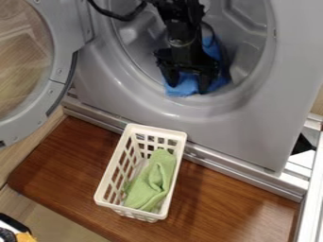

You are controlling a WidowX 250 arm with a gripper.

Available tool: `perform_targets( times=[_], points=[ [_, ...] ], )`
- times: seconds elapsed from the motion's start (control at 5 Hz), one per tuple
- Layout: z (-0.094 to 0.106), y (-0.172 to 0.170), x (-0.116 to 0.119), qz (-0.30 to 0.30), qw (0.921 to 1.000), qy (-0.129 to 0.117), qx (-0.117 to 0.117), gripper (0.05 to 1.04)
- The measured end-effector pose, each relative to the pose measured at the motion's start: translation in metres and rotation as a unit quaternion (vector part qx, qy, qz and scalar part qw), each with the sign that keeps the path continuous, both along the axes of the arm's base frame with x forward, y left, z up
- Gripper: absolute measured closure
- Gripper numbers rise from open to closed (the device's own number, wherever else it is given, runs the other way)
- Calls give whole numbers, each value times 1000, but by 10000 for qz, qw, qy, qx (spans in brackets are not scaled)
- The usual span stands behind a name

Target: Take a blue cloth from the washing machine to the outside

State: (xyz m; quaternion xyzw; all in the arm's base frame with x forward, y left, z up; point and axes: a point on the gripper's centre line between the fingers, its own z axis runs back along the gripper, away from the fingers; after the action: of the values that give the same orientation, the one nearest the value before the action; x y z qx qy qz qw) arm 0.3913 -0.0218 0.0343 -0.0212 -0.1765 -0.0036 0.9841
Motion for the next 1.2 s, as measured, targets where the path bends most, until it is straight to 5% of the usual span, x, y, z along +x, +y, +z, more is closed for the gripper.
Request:
perform_targets(
  times=[0.4,0.6,1.0,1.2],
  points=[
    [-3,0,-6,22,10000,7,77,715],
    [2,-1,-10,60,10000,-13,40,909],
    [18,-1,-20,71,10000,12,-31,1009],
    [49,-1,-24,271,9991,-183,-253,1009]
  ],
)
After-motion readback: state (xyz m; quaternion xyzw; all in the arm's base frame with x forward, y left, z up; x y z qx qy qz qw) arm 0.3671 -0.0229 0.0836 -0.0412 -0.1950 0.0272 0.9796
